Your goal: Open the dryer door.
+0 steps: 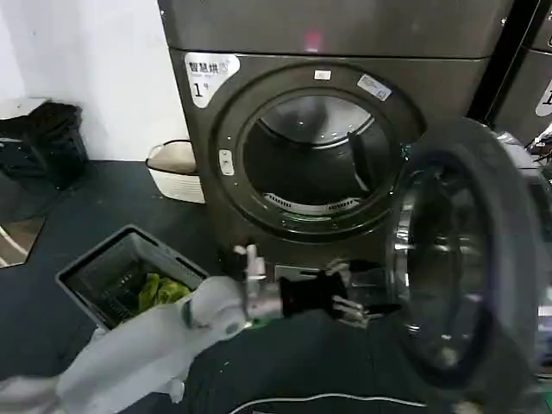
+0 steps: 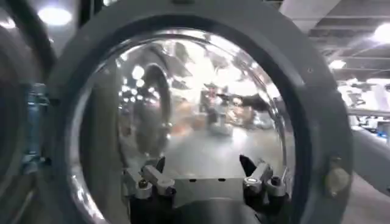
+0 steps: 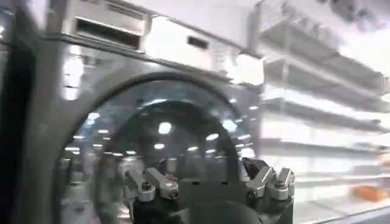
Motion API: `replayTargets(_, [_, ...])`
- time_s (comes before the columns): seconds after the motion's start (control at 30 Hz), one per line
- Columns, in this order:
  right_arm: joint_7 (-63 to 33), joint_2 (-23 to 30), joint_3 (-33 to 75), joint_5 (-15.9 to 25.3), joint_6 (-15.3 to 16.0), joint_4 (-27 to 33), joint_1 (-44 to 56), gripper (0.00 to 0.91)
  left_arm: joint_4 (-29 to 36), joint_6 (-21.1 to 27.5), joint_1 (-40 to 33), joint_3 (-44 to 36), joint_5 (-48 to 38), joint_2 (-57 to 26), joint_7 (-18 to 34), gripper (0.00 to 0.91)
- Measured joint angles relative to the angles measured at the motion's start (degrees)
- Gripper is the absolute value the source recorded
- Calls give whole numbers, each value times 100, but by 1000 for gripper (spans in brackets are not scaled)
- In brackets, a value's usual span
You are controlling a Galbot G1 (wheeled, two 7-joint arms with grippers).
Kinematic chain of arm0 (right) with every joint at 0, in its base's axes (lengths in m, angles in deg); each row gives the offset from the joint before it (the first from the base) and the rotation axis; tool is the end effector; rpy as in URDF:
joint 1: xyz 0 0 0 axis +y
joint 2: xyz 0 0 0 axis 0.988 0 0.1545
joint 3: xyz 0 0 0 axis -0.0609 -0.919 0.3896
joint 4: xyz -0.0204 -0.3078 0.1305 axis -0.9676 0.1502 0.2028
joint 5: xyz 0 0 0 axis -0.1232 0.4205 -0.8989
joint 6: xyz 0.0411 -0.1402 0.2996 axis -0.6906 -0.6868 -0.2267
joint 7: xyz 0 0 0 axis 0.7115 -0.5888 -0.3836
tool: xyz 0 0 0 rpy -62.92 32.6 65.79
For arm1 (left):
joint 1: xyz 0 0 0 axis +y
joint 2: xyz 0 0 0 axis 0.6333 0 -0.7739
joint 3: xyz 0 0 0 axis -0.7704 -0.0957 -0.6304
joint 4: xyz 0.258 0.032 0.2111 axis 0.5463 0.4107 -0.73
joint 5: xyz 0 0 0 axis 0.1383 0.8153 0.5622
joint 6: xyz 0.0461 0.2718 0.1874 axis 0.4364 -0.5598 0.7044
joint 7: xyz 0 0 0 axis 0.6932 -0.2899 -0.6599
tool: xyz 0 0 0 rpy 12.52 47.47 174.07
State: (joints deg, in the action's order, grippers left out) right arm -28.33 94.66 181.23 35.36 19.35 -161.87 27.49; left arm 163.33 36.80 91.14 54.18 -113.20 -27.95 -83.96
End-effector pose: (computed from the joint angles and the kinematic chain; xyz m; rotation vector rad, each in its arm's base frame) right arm 0.0747 -0.3142 -0.1085 1.0227 2.7425 -0.3439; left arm 0.3454 -0.0980 -0.1817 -2.1040 -2.3120 0.1193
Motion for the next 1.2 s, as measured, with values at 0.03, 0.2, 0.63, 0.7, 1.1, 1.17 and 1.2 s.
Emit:
replayTargets(0.03, [-104,1,139,14,0,0,54,907,-89,1,-106,-96,-2,96,-2,907])
replayTargets(0.2, [-64,-7,882,51,-72,53,385,907,-525,-54,-584,-475,32,592,68,907])
replayTargets(0.63, [-890,-183,2218,260,-291,511,607,907,-1574,-90,-1311,-1051,159,1779,223,907])
replayTargets(0.7, [-935,-210,2361,262,-341,599,623,907,-1746,-110,-1420,-1126,172,1969,247,907])
replayTargets(1.1, [-468,-352,2717,372,-862,1016,761,907,-2941,-33,-1751,-1122,734,3216,452,907])
replayTargets(1.17, [-439,-352,2696,368,-903,1024,749,907,-3115,-115,-1769,-1100,879,3373,498,907])
replayTargets(1.2, [-433,-352,2693,368,-916,1034,741,907,-3213,-115,-1777,-1077,889,3441,558,907])
